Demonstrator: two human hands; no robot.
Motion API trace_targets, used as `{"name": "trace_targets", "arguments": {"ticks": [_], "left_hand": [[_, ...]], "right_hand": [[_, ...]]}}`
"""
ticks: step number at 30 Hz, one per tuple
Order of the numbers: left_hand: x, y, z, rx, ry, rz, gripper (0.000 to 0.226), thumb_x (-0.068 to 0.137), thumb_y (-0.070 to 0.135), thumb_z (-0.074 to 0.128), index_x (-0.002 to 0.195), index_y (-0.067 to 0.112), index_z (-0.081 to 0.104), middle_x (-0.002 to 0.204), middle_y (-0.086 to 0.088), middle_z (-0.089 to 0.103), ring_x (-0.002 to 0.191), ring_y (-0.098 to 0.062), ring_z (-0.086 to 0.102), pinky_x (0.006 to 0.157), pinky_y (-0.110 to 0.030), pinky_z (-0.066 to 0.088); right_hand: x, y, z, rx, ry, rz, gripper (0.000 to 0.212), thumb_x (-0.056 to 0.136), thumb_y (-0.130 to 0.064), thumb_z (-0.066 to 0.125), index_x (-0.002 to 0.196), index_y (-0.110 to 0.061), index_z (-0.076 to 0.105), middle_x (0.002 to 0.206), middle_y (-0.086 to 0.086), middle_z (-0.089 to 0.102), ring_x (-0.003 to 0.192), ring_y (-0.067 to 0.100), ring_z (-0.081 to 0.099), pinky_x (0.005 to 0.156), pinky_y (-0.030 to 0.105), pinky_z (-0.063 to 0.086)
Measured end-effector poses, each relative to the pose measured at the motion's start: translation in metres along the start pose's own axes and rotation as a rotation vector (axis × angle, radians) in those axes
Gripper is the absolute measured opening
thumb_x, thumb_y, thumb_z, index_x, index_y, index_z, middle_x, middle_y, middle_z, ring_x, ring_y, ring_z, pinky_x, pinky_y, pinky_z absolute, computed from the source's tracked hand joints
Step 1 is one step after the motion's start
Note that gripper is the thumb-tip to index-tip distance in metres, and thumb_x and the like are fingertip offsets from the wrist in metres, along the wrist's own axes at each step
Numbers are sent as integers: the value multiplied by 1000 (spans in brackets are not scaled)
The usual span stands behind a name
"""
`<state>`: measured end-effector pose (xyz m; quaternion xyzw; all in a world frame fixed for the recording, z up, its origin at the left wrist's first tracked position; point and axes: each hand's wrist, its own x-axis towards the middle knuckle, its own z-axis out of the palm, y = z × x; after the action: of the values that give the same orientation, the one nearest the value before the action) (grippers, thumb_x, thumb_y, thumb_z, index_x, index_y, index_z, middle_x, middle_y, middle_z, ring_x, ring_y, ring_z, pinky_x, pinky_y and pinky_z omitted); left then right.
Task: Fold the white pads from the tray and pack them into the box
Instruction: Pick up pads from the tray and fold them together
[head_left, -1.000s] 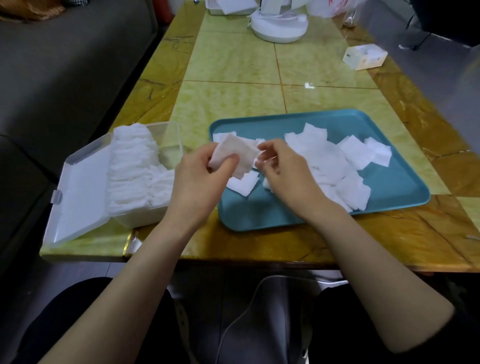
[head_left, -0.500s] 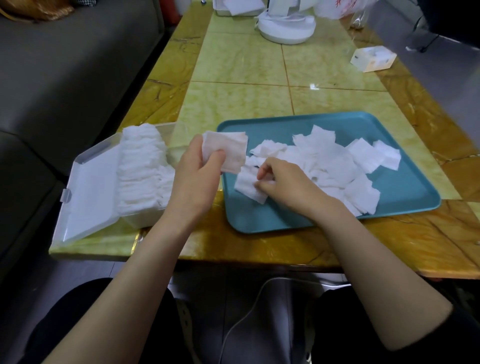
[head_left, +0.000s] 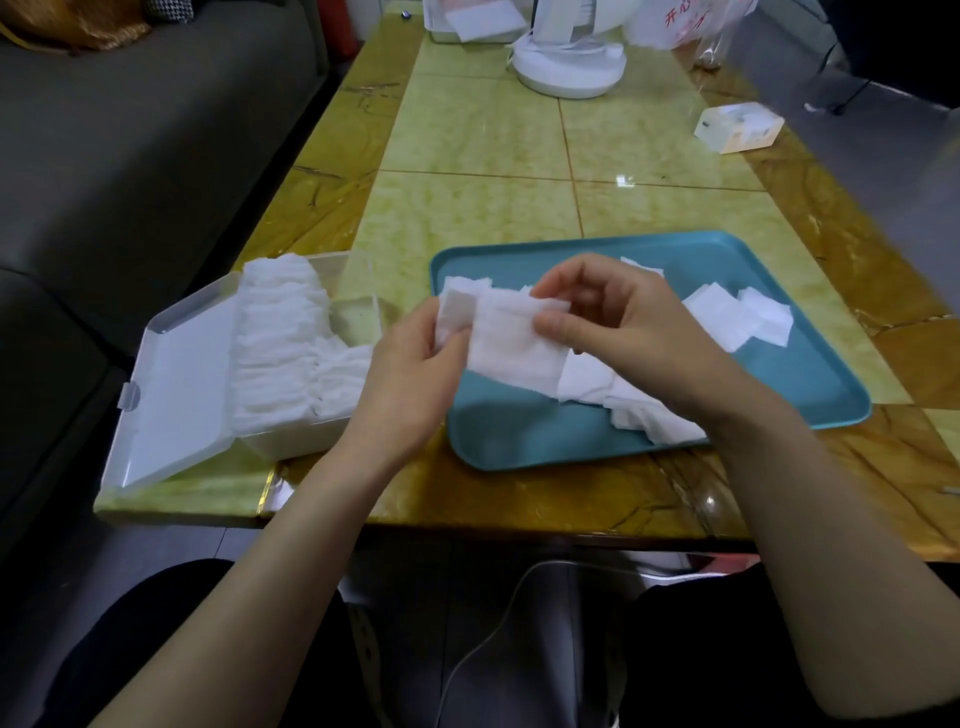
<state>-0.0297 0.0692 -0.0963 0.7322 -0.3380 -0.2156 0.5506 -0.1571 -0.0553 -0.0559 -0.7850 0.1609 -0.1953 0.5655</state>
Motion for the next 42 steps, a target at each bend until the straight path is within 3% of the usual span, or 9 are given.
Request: {"name": "trace_targets", "arguments": {"ticks": [4, 10, 14, 18, 23, 27, 34, 39, 42], "left_hand": [[-5, 6, 8, -79, -112, -19, 36, 86, 32, 43, 101, 12, 69, 105, -15, 69, 101, -28, 63, 92, -55, 48], [-8, 10, 9, -154, -172, -41, 36, 78, 58, 50, 92, 34, 74, 102, 2, 73, 102, -19, 66, 94, -47, 50], [-9, 6, 8, 12, -47, 58, 49, 76, 44, 56, 102, 4, 64, 98, -22, 65, 89, -34, 61, 80, -51, 49], [-6, 9, 0, 41, 54, 73, 20, 77, 29, 53, 90, 21, 65, 90, -13, 68, 78, -20, 60, 70, -37, 47], [-2, 9, -12, 58, 148, 76, 21, 80, 25, 53, 92, 12, 65, 89, -16, 65, 75, -15, 54, 66, -33, 44], [0, 5, -17, 79, 167, 79, 10, 88, 13, 56, 94, 11, 64, 87, -15, 64, 73, -12, 51, 63, -26, 40], [3, 4, -21, 84, 178, 83, 16, 87, 15, 54, 95, 4, 63, 86, -18, 62, 71, -11, 49, 61, -25, 38], [5, 6, -19, 52, 186, 70, 20, 87, 16, 53, 97, 1, 62, 94, -23, 61, 75, -16, 51, 69, -35, 46], [6, 6, -17, 9, 178, 49, 26, 83, 26, 49, 96, 9, 63, 95, -21, 63, 86, -33, 59, 80, -52, 53]], "right_hand": [[5, 14, 9, -142, 89, 14, 17, 82, -10, 69, 82, -24, 60, 84, -3, 67, 77, 13, 59, 70, 22, 47], [9, 21, 19, -245, 198, -7, 20, 81, -16, 70, 74, -28, 56, 74, -10, 62, 67, 6, 57, 65, 22, 48], [13, 21, 24, -131, 212, -8, 13, 88, -16, 63, 76, -19, 57, 71, -2, 61, 64, 9, 57, 59, 23, 52], [21, 29, 25, -159, 336, -47, 9, 93, -16, 55, 85, -17, 59, 79, -6, 63, 71, 3, 58, 66, 17, 51], [37, 58, 36, -558, 132, 2, 23, 92, -24, 56, 113, -14, 58, 111, 4, 61, 106, 18, 54, 78, 14, 32], [41, 72, 43, -859, -98, -4, 34, 85, -39, 63, 110, -17, 54, 109, 5, 56, 109, 24, 47, 78, 27, 31], [39, 66, 45, -1046, 4, -53, 17, 91, -26, 52, 99, -16, 62, 106, 4, 58, 103, 21, 45, 78, 29, 33], [36, 60, 39, -727, 121, 23, 17, 94, -27, 51, 93, -13, 60, 92, 4, 63, 92, 21, 54, 78, 33, 42], [32, 44, 35, -395, 330, 78, 16, 96, -30, 49, 91, -16, 57, 90, -1, 61, 80, 9, 55, 67, 10, 41]]}}
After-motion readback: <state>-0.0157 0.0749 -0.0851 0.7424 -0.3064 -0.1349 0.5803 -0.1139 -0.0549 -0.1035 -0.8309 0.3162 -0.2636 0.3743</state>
